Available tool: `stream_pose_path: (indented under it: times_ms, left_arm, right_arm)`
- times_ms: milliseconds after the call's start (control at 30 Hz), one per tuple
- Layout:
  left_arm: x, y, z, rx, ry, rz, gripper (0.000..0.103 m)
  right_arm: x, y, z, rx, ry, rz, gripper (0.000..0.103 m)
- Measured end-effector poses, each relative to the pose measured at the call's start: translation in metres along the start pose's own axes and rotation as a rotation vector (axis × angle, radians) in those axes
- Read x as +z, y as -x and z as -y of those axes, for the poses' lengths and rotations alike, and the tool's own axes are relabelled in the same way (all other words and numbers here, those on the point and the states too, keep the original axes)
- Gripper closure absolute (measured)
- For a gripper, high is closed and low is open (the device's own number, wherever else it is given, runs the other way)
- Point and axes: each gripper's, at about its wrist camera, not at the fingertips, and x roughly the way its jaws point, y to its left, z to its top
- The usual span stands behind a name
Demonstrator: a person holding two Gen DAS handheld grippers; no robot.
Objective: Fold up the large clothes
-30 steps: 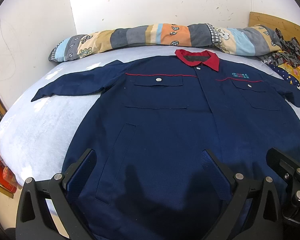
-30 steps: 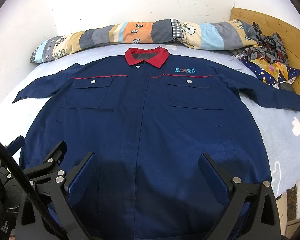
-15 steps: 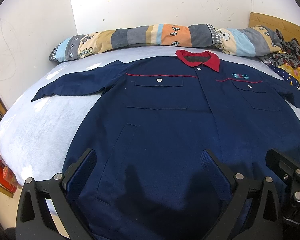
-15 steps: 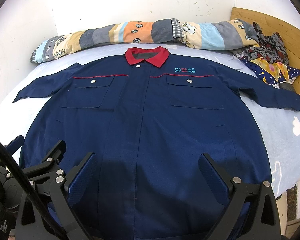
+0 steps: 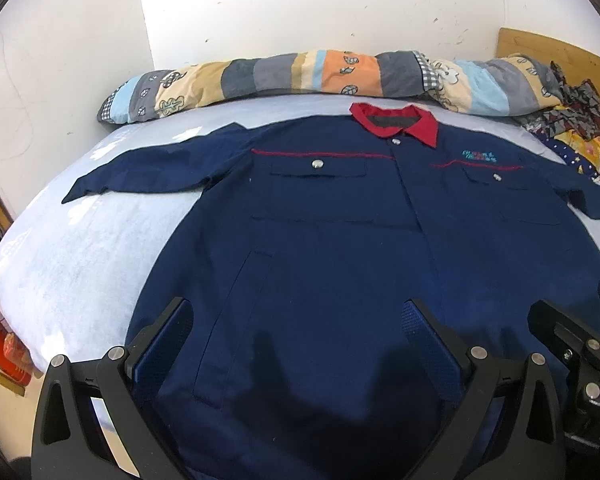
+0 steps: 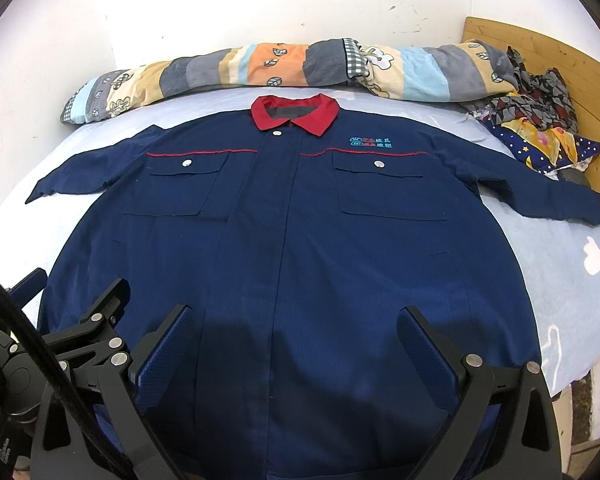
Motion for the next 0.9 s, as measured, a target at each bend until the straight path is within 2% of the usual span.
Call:
stream_pose_path:
  times_ms: [100,167,267,333,400,467,533,633,700,800,833,900]
  left_arm:
    - [0.023,0.013,-0.012,0.02,0.02,0.09,0.0]
    - [0.04,0.022,-0.021,0.028,0.026,0.157,0.0]
    - [0.071,0.022,-0.026,0.068,-0.048,0.272,0.0]
    - [0.088,0.011,-0.026,0.145,-0.099,0.321,0.0]
    - [0.097,-0.003,-0.028,0.159,-0.088,0.302,0.0]
    - [0.1,-0.015,-0.031,0.117,-0.046,0.235,0.0]
    - [0.101,-0.02,-0.028,0.07,-0.034,0.204,0.0]
    - [0.099,-0.016,-0.012,0.099,-0.11,0.246,0.0]
    - [0.096,-0.015,-0.002,0.082,-0.154,0.26,0.0]
    - [0.095,-0.019,0.01,0.02,-0.174,0.24,0.0]
    - [0.094,-0.02,0.01,0.004,-0.171,0.232,0.0]
    - [0.095,-0.024,0.011,-0.019,-0.156,0.21,0.0]
  right_arm:
    - [0.011,0.003,0.019,0.011,-0.046,0.014,0.0]
    - [0.023,0.011,0.047,0.026,-0.123,0.044,0.0]
    - [0.039,0.023,0.097,0.072,-0.252,0.078,0.0]
    - [0.05,0.031,0.141,0.106,-0.345,0.108,0.0]
    - [0.058,0.032,0.186,0.151,-0.428,0.114,0.0]
    - [0.059,0.032,0.237,0.184,-0.521,0.133,0.0]
    - [0.058,0.029,0.289,0.172,-0.589,0.149,0.0]
    - [0.051,0.029,0.354,0.138,-0.7,0.195,0.0]
    - [0.042,0.026,0.404,0.142,-0.81,0.22,0.0]
    - [0.027,0.027,0.465,0.09,-0.948,0.277,0.007]
    - [0.023,0.026,0.485,0.075,-0.984,0.294,0.017]
    - [0.021,0.019,0.511,0.046,-1.027,0.288,0.026]
